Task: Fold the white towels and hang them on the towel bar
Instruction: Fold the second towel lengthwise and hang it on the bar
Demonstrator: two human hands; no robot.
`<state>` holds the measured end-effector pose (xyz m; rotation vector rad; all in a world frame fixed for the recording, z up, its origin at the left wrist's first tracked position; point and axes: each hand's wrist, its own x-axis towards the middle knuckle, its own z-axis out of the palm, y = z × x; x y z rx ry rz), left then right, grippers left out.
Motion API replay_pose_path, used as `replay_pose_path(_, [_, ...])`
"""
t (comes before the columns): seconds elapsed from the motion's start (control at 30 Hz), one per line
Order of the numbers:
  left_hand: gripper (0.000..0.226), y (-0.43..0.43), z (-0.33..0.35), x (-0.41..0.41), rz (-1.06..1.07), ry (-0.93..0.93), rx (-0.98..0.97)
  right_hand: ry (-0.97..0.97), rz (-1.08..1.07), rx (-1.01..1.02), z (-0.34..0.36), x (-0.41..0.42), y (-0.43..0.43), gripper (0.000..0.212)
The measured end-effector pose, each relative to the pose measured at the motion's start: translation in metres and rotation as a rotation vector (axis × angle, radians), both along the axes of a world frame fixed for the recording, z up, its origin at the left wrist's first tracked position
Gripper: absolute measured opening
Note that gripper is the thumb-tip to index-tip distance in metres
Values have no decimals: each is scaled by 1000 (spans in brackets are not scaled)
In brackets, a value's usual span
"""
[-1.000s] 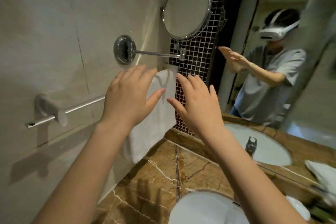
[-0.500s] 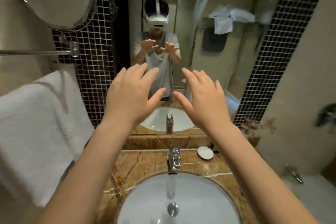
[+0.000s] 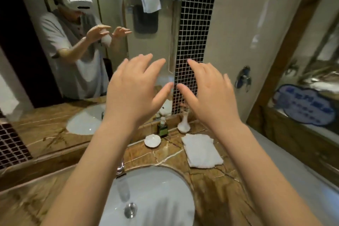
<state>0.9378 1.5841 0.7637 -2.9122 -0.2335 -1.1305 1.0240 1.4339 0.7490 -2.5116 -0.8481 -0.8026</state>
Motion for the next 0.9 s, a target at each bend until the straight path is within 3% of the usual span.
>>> replay_pose_path(0.37, [57, -42, -79, 74, -324, 106, -43, 105, -337, -5, -68, 16, -68, 61])
replay_pose_path(0.67, [57, -60, -160, 143, -401, 231, -16, 196, -379, 13, -156, 67, -78, 58])
replay_pose_path(0.9, [55, -63, -223, 189, -393, 214, -14, 242, -336, 29, -230, 113, -70, 55])
